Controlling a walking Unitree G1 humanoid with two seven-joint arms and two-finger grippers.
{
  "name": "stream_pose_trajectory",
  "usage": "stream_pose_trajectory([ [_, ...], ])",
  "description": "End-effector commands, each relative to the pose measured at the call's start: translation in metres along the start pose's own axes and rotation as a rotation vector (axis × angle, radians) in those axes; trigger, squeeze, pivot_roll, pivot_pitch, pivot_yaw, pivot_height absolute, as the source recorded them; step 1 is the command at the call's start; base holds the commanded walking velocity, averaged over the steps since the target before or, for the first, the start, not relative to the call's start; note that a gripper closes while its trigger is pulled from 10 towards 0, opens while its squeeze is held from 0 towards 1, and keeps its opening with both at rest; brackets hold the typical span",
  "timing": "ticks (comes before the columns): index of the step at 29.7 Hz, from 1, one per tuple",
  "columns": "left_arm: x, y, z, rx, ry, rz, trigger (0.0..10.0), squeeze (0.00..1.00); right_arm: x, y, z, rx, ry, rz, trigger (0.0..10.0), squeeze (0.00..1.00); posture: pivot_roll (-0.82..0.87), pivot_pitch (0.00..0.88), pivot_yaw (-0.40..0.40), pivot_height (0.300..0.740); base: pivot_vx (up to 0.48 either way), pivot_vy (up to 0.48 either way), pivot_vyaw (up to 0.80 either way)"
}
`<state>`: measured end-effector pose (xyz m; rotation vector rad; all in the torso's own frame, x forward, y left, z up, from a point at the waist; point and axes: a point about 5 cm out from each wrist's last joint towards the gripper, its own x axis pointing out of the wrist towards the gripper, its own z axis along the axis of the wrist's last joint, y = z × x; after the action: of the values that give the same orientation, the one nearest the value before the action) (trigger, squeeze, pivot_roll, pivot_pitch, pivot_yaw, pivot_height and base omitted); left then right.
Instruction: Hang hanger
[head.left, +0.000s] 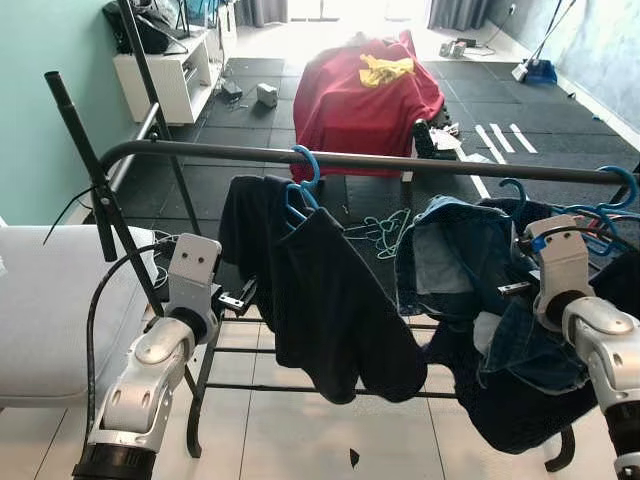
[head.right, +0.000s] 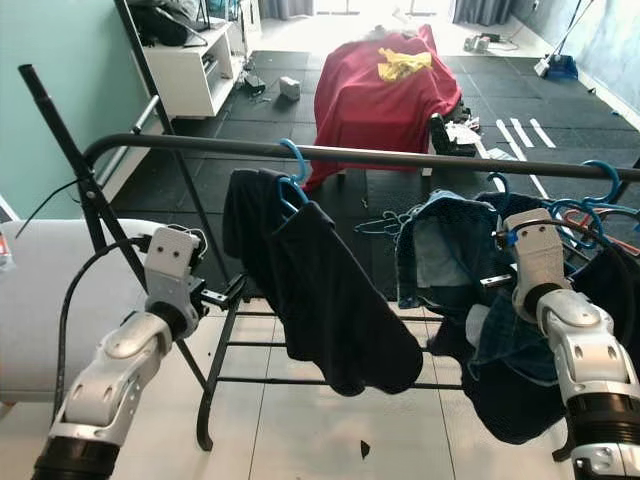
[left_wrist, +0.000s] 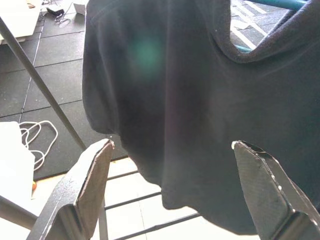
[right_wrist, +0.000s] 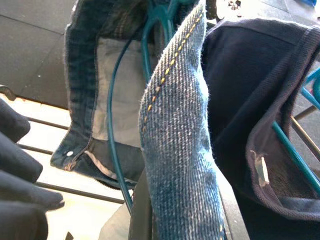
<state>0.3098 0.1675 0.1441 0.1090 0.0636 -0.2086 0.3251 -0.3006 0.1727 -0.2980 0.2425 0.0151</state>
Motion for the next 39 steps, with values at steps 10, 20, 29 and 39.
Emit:
stream_pose_trajectory([
  [10,-0.009,0.004,-0.001,0.027,-0.003,0.016,10.0,0.0,-0.027,0.068,0.045,-0.15,-0.195,0.595,10.0,0.0,-0.05,0.143,-0.01,0.74,0.0,0.0,0.0],
  [20,-0.017,0.005,-0.006,0.044,0.013,0.007,10.0,0.0,-0.037,0.069,0.058,-0.2,-0.23,0.666,10.0,0.0,-0.05,0.147,-0.011,0.74,0.0,0.0,0.0],
  [29,-0.019,0.005,-0.005,0.042,0.006,0.0,10.0,0.0,-0.025,0.034,0.085,-0.145,-0.332,0.376,10.0,0.0,-0.04,0.145,-0.012,0.74,0.0,0.0,0.0],
  [39,-0.019,0.004,-0.006,0.044,0.008,-0.011,10.0,0.0,-0.035,0.013,0.097,-0.145,-0.367,0.261,10.0,0.0,-0.04,0.146,-0.005,0.74,0.0,0.0,0.0],
])
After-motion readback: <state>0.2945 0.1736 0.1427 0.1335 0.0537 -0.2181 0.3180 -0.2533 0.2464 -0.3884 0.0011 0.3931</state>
